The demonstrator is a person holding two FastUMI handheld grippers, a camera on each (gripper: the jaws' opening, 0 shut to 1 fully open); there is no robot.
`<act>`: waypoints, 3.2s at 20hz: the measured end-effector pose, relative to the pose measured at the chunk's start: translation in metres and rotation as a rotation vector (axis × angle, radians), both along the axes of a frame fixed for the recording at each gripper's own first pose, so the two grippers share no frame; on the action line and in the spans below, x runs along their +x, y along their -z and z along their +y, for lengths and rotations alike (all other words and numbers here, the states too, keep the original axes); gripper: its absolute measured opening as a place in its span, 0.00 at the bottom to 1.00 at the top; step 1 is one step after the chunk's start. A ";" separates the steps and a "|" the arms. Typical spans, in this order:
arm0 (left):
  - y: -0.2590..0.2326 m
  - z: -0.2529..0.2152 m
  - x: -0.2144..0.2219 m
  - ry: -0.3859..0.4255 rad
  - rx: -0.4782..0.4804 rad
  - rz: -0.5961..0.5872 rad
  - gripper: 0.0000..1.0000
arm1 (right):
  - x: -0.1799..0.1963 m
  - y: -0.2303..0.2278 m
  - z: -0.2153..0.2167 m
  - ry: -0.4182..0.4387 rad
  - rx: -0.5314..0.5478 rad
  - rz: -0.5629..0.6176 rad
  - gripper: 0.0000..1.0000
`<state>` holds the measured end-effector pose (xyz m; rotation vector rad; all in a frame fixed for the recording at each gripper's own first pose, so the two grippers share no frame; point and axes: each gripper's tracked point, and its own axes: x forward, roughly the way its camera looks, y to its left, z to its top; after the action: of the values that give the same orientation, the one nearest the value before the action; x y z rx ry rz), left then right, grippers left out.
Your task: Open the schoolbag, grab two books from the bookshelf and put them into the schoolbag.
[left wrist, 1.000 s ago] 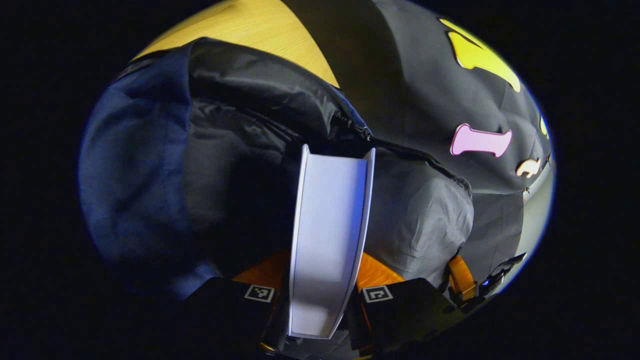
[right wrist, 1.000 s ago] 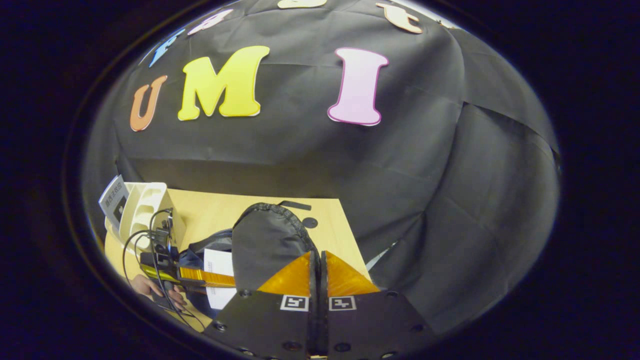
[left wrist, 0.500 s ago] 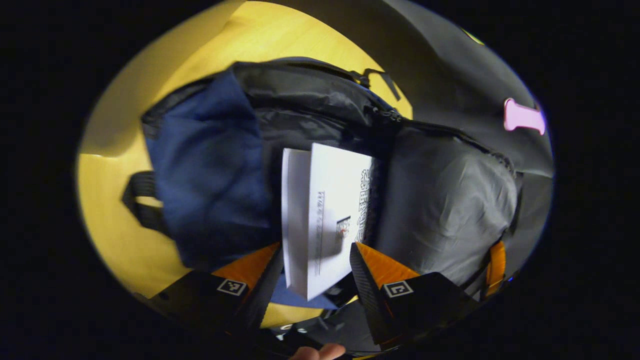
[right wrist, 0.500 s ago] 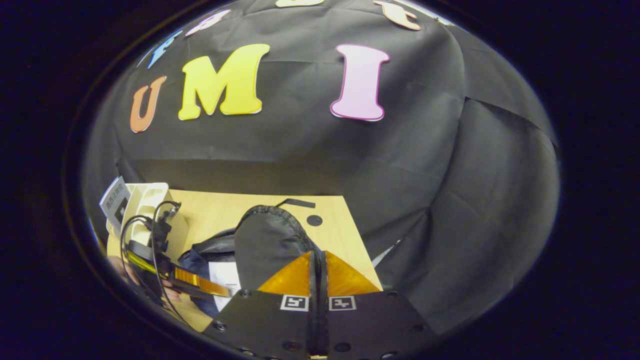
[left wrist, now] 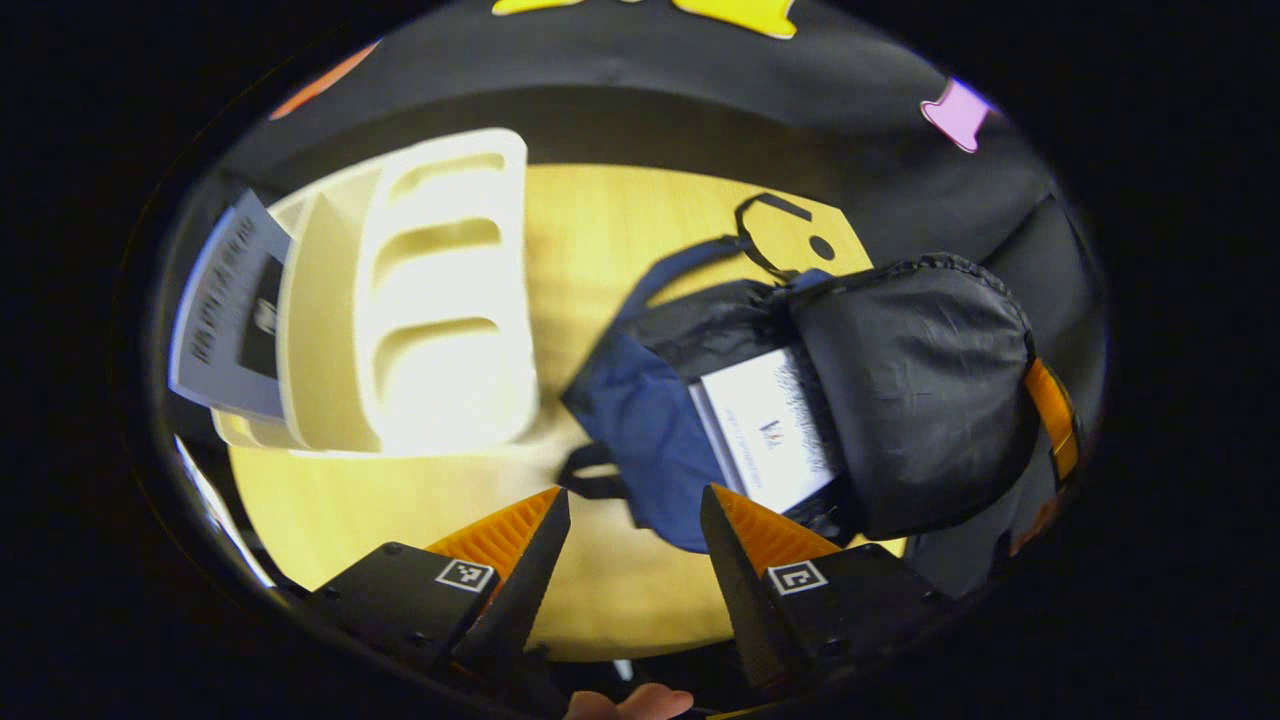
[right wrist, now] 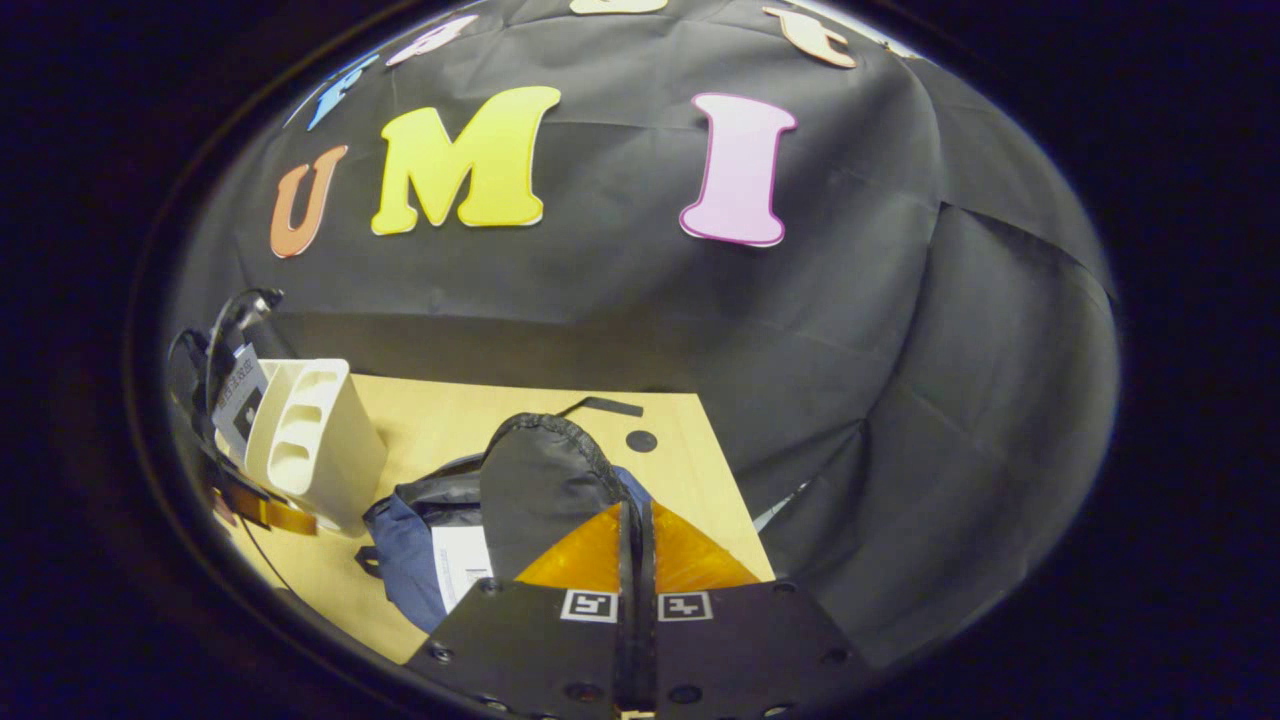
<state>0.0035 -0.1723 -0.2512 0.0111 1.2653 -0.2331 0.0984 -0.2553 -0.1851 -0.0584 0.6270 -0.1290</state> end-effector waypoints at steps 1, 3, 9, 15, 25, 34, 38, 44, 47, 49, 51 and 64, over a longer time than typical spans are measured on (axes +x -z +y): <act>-0.011 0.016 0.003 0.006 0.036 -0.047 0.84 | -0.002 0.000 0.001 -0.001 -0.002 0.000 0.00; -0.034 0.050 0.007 0.009 0.109 -0.121 0.83 | -0.003 -0.001 0.004 -0.003 -0.009 0.001 0.00; -0.105 0.135 0.029 -0.011 0.178 -0.220 0.86 | -0.004 -0.004 0.014 -0.034 -0.051 0.013 0.00; -0.152 0.196 0.075 -0.077 0.120 -0.192 0.96 | -0.001 -0.009 0.026 -0.022 -0.035 0.004 0.00; -0.090 0.223 0.105 -0.165 0.000 0.146 0.96 | -0.008 -0.007 0.023 0.036 -0.031 0.020 0.00; -0.025 0.236 0.119 -0.234 -0.021 0.306 0.97 | -0.006 -0.002 0.020 0.069 -0.032 0.033 0.00; -0.006 0.241 0.115 -0.215 0.016 0.340 0.94 | -0.011 0.003 0.017 0.073 -0.040 0.042 0.00; 0.008 0.239 0.113 -0.225 0.046 0.361 0.69 | -0.012 0.010 0.015 0.070 -0.040 0.049 0.00; 0.009 0.241 0.114 -0.237 0.068 0.368 0.46 | -0.011 0.011 0.013 0.065 -0.040 0.046 0.00; 0.009 0.241 0.113 -0.236 0.072 0.370 0.47 | -0.012 0.011 0.013 0.060 -0.037 0.045 0.00; 0.005 0.240 0.107 -0.244 0.069 0.382 0.46 | -0.012 0.011 0.013 0.054 -0.038 0.042 0.00; -0.159 0.246 0.023 -0.246 -0.025 0.233 0.43 | -0.018 0.013 0.008 0.029 0.010 0.024 0.00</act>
<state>0.0269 0.0733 -0.0927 -0.1970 1.4807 -0.0375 0.0806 -0.2475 -0.1981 -0.0416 0.6525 -0.1531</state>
